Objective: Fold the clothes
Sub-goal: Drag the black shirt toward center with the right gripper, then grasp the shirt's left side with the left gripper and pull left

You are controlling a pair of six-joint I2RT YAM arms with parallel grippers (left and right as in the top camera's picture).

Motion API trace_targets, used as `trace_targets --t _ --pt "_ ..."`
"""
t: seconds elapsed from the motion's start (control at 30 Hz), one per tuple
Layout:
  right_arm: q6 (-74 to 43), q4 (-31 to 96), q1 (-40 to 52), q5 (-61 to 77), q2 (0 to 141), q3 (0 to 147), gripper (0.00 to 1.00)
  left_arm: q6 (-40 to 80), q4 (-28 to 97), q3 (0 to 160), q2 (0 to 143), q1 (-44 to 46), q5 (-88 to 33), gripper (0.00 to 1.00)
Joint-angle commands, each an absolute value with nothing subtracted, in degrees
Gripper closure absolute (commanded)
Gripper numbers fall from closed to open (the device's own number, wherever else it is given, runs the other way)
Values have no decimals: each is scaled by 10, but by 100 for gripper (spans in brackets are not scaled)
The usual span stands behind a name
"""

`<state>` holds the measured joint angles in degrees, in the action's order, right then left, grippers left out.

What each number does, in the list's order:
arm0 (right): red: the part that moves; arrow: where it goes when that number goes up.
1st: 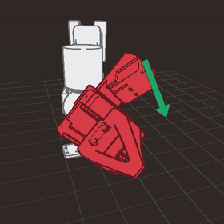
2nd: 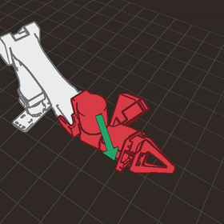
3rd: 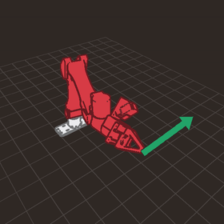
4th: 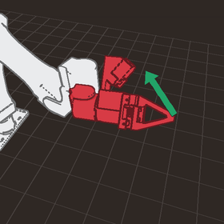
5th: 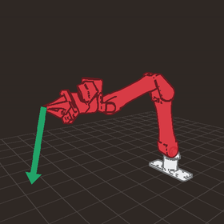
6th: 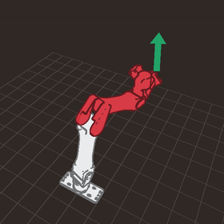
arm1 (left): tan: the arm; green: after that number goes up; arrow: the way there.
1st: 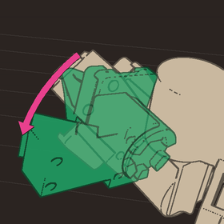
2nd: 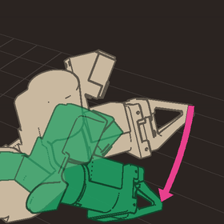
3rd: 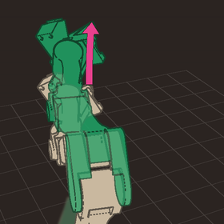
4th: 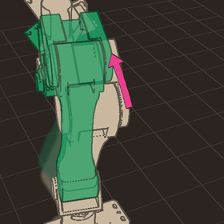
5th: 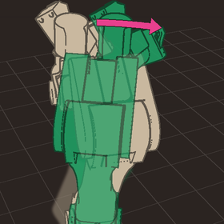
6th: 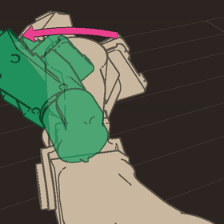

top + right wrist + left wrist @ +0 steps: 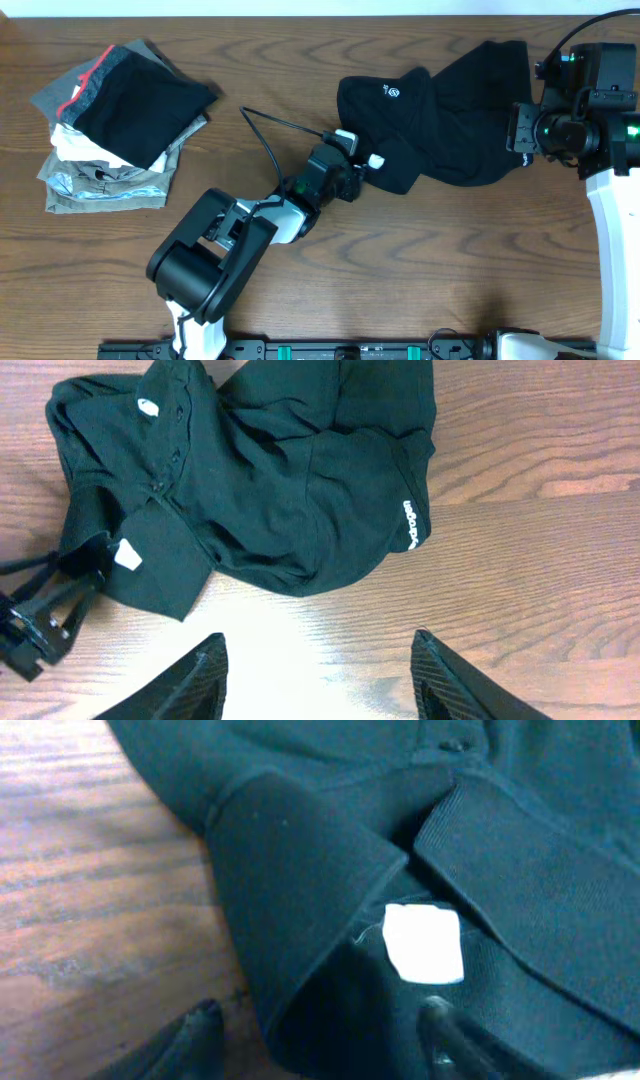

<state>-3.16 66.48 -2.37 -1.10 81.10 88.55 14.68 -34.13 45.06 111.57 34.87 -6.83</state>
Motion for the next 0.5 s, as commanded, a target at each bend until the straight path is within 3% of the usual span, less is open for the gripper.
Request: trace_targets --t 0.0,0.03,0.23,0.47 --pt "-27 669 -32 -15 805 895 46 143 -342 458 1131 349 -68 76" --pt "-27 670 -32 -15 805 895 46 143 -342 458 1131 349 -68 93" --pt "-27 672 -32 -15 805 895 46 143 -329 458 1113 343 -69 95" --pt "-27 675 -32 -22 805 895 45 140 -178 458 983 270 -45 94"
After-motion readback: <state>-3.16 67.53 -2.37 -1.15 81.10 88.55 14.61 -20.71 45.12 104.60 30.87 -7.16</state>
